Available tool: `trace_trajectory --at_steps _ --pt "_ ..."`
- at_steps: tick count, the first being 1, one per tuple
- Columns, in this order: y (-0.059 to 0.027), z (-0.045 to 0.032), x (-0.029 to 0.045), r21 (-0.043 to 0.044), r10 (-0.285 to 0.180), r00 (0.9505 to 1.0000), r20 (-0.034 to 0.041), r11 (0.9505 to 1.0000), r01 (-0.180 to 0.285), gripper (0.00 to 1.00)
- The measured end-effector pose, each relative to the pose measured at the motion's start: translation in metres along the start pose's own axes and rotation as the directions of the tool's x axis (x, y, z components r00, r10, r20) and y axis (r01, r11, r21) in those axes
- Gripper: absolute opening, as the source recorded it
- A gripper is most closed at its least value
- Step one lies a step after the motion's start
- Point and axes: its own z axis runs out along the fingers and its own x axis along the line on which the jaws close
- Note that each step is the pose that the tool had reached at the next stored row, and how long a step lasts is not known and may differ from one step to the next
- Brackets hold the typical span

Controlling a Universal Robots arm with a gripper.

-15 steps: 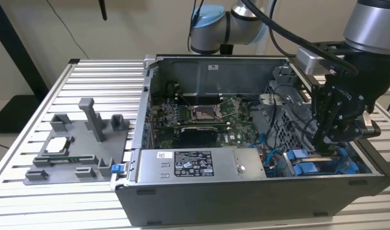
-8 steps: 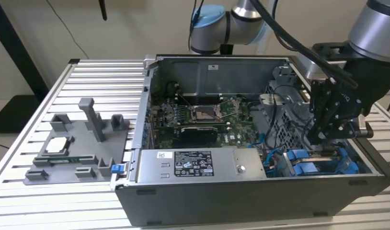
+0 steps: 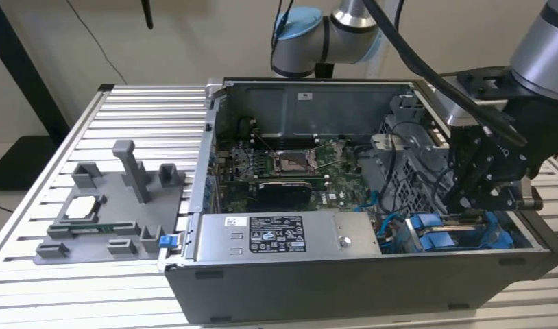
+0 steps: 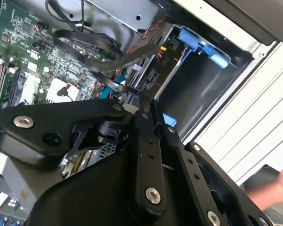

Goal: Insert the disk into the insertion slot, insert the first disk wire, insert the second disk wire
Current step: 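Insert the second disk wire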

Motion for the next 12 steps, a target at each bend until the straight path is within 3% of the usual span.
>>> trace_trajectory --at_steps 12 --pt "-0.0109 0.0073 0.0003 -0.0023 -0.046 0.9989 0.0023 0.9989 0.046 0.0"
